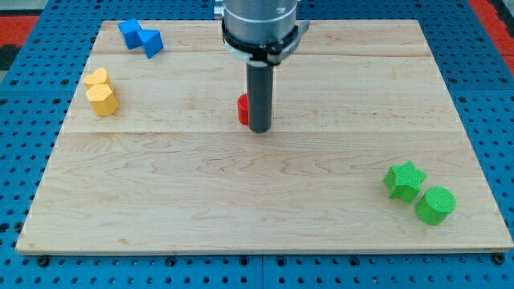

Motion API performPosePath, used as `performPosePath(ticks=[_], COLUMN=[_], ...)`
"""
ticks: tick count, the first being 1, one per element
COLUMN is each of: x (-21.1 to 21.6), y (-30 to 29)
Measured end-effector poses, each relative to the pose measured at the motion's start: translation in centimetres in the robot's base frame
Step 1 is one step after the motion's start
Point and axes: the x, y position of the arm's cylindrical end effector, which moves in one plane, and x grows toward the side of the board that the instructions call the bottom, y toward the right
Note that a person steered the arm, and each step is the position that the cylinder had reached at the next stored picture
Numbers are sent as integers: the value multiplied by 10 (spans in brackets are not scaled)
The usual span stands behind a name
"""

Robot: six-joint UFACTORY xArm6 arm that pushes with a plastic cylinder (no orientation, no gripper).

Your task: Push the red circle into the red star

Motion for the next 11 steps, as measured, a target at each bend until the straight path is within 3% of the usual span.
performPosePath(ticks=[1, 2, 3, 4, 5, 7, 8, 11], x=[-71, -97, -90, -127, -135, -126, -84, -79], y=[-38, -51, -101, -85, -31, -55, -24, -7])
